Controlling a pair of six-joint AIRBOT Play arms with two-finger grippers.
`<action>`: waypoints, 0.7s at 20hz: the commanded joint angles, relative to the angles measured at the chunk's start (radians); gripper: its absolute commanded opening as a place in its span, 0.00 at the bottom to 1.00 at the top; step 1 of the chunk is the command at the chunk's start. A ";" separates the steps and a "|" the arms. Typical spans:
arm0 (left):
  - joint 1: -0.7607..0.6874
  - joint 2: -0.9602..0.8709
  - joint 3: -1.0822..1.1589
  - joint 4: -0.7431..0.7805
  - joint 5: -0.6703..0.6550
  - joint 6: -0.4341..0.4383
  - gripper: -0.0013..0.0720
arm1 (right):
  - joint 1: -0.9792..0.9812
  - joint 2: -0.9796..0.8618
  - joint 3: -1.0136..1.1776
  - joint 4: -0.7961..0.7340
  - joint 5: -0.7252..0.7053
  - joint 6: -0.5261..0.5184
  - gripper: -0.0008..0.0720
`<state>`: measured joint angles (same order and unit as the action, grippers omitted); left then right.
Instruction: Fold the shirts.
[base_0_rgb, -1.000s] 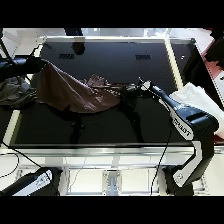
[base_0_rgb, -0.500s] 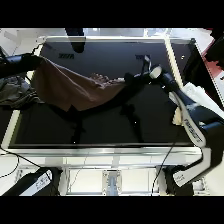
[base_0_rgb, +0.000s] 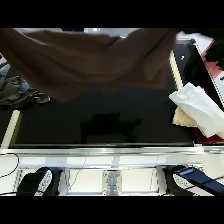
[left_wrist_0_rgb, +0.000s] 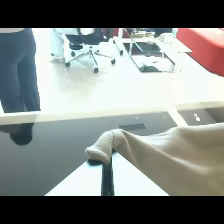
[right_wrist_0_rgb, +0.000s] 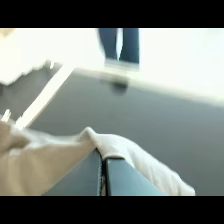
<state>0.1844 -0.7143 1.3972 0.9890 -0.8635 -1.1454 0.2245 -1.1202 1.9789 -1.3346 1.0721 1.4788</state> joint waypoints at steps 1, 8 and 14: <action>0.000 -0.032 0.014 0.006 -0.134 -0.026 0.03 | 0.000 0.006 0.042 -0.082 0.056 -0.007 0.02; -0.004 -0.454 -0.013 0.174 -0.430 -0.060 0.03 | 0.000 -0.530 -0.040 -0.080 0.254 -0.007 0.03; -0.004 -0.797 -0.028 0.223 -0.297 -0.103 0.03 | 0.000 -0.869 -0.039 0.006 0.040 0.000 0.71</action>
<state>0.1802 -1.3743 1.3735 1.1828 -1.2285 -1.2114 0.2245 -1.8530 1.9396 -1.3827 1.1923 1.4723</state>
